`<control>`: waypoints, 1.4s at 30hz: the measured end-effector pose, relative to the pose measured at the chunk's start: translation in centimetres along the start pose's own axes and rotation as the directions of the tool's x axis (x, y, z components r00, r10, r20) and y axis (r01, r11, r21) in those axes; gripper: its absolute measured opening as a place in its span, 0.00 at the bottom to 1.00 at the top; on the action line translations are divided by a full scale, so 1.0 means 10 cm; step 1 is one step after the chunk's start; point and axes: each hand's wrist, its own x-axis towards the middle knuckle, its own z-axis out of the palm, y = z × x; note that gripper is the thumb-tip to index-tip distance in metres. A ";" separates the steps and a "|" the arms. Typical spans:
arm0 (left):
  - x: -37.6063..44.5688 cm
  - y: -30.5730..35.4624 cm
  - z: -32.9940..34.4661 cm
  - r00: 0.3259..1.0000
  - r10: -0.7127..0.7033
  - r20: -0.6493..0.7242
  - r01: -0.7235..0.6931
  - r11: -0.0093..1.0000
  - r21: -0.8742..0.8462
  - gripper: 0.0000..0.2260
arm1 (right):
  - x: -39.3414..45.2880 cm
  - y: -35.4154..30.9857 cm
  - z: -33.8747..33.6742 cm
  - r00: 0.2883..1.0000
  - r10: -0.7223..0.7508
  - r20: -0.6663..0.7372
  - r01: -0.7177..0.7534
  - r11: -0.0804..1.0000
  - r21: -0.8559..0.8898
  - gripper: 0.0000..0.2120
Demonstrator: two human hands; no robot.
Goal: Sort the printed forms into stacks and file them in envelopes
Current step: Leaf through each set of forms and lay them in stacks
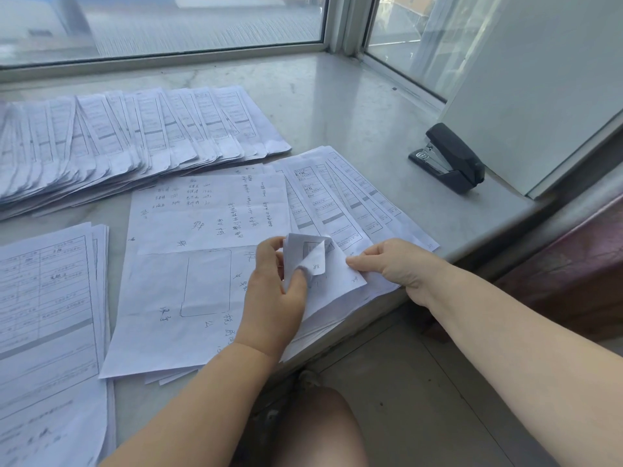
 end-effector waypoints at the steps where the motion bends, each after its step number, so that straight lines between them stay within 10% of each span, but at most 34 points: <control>1: 0.01 0.00 0.00 1.000 0.002 -0.004 -0.002 1.000 -0.005 0.16 | 0.00 0.00 0.00 1.000 -0.002 0.004 0.002 1.000 0.001 0.11; 9: -0.09 0.07 -0.02 0.932 0.166 0.324 -0.254 0.933 0.254 0.36 | -0.01 -0.03 0.03 0.996 -0.084 -0.037 0.077 0.984 -0.160 0.09; 21: -0.24 0.17 -0.07 0.886 0.224 0.407 -0.368 0.873 0.321 0.29 | -0.06 0.08 -0.03 0.971 -0.160 -0.177 0.166 0.986 0.024 0.31; 24: -0.30 0.32 -0.28 0.897 0.267 0.352 -0.382 0.870 0.312 0.25 | -0.17 -0.01 -0.11 0.859 -0.269 -0.436 0.237 0.963 -0.128 0.20; 29: -0.50 0.39 -1.16 0.919 0.349 0.186 -0.394 0.846 0.359 0.22 | -0.70 -0.11 0.10 0.690 -0.246 -0.681 0.522 0.820 0.233 0.07; 34: -0.92 0.09 -2.20 0.969 0.248 0.010 -0.221 0.843 0.490 0.20 | -1.22 -0.09 1.31 0.879 -0.352 -0.321 0.445 0.848 0.288 0.08; 38: -1.32 -0.13 -2.75 0.997 0.077 0.001 -0.066 0.846 0.530 0.14 | -1.46 -0.18 2.26 0.912 -0.409 0.017 0.409 0.912 0.033 0.08; 42: -1.58 -0.32 -2.96 0.987 -0.025 0.157 -0.064 0.842 0.536 0.16 | -1.48 -0.24 2.68 0.925 -0.375 0.058 0.379 0.906 -0.188 0.04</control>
